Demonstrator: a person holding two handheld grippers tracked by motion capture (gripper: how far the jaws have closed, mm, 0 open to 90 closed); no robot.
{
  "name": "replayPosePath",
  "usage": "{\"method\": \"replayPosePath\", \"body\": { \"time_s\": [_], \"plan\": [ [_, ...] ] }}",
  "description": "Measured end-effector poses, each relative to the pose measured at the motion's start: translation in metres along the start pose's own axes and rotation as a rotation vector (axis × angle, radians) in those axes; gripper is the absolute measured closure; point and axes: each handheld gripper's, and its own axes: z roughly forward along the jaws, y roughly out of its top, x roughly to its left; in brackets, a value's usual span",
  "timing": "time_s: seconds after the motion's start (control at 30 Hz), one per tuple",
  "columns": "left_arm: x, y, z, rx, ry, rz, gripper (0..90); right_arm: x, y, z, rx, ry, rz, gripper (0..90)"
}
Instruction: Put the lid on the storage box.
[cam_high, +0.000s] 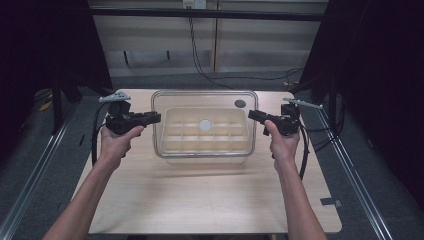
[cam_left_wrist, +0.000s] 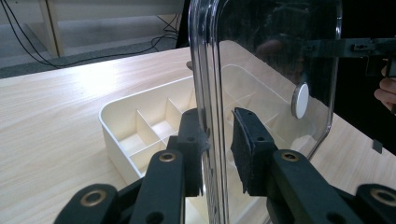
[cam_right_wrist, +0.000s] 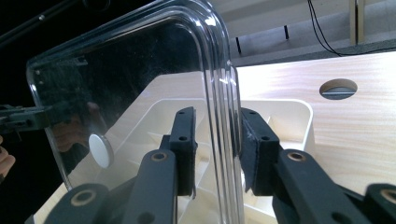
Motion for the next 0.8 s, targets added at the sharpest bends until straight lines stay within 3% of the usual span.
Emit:
{"method": "replayPosePath", "body": {
  "time_s": [0.4,0.8],
  "plan": [
    [0.006,0.007,0.01,-0.007,0.022,-0.021,73.0,-0.004,0.006,0.006,0.003,-0.016,0.014,69.4],
    [0.018,0.005,0.02,0.022,0.04,-0.035,72.0,-0.011,0.005,0.019,0.032,-0.029,0.019,69.8]
  ]
}}
